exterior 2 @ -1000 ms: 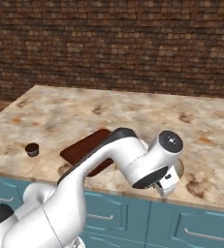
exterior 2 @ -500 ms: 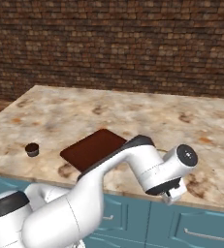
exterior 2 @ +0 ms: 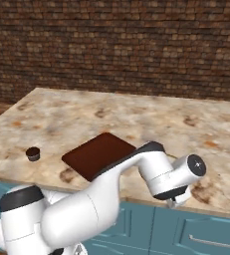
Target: Place the bowl with cake and the cupcake onto the tray.
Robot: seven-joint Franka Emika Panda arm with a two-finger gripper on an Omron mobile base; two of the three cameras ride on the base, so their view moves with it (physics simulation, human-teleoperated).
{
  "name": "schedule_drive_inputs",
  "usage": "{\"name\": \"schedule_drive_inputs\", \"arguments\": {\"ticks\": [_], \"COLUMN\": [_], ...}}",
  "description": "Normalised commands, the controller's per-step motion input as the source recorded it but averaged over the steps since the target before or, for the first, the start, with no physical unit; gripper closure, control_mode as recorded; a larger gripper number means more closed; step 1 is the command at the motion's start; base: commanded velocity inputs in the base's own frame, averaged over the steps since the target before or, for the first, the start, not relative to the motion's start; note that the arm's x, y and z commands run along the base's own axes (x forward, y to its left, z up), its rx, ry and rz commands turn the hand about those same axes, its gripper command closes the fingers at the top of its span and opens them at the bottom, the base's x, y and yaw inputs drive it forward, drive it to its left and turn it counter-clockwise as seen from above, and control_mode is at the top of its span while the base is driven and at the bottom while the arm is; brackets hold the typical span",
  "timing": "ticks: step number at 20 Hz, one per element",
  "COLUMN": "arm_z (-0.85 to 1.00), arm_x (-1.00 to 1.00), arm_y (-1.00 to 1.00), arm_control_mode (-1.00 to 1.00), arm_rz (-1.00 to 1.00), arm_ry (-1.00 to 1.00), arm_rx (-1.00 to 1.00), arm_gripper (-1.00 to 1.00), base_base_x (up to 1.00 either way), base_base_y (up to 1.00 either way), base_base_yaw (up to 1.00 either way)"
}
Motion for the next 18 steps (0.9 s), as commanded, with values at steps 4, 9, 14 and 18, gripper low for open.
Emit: {"name": "schedule_drive_inputs", "arguments": {"ticks": [4,9,14,18], "arm_z": [-0.21,-0.27,-0.32,-0.23], "arm_x": [0.27,0.16,0.17,0.27], "arm_y": [0.0,-0.04,-0.14,-0.09], "arm_control_mode": [-1.0,-1.0,-1.0,-1.0], "arm_rz": [0.0,-0.01,-0.03,-0.01], "arm_ry": [-0.03,-0.02,0.0,0.0], "arm_rx": [0.05,0.01,0.0,0.01], "arm_gripper": [-1.0,-1.0,-1.0,-1.0], "base_base_x": [0.0,0.0,0.0,0.0], "base_base_y": [0.0,0.0,0.0,0.0], "base_base_yaw": [0.0,0.0,0.0,0.0]}}
